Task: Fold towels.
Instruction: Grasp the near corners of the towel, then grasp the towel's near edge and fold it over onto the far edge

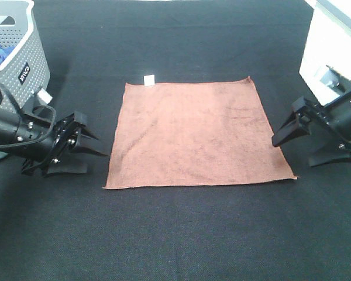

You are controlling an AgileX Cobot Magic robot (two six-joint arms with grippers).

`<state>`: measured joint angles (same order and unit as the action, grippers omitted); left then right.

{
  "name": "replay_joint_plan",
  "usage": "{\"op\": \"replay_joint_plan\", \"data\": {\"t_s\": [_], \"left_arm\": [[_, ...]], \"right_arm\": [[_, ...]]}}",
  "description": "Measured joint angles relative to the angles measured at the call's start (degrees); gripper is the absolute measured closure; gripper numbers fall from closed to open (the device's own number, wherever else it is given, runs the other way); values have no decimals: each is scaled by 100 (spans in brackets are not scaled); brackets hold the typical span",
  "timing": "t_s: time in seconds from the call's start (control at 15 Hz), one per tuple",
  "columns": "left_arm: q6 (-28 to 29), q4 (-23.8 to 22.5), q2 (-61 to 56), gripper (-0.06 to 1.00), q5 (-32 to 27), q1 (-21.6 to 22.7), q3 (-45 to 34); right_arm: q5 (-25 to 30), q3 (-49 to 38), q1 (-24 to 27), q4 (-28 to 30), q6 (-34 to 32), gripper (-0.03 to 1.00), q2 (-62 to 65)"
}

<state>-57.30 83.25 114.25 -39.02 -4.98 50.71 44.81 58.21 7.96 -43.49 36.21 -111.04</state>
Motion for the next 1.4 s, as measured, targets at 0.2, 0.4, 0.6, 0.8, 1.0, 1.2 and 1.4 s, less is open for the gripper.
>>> {"op": "replay_joint_plan", "data": {"t_s": [0.2, 0.4, 0.6, 0.8, 1.0, 1.2, 1.4], "left_arm": [[0, 0, 160, 31, 0, -189, 160], [0, 34, 498, 31, 6, -464, 338], [0, 235, 710, 31, -109, -619, 550], [6, 304, 808, 37, -52, -831, 745], [269, 269, 825, 68, 52, -842, 751], [430, 103, 814, 94, 69, -831, 779], [1163, -831, 521, 94, 40, -831, 779]], "right_arm": [[40, 160, 0, -34, 17, 11, -275], [132, 338, -11, -172, 23, 11, -590], [120, 567, -401, -315, 52, 12, -802], [189, 791, -619, -407, -29, 19, -980], [29, 796, -613, -166, -269, 44, -1014], [-166, 796, -613, 223, -710, 91, -1066], [52, 796, -613, 309, -882, 97, -1049]]}}
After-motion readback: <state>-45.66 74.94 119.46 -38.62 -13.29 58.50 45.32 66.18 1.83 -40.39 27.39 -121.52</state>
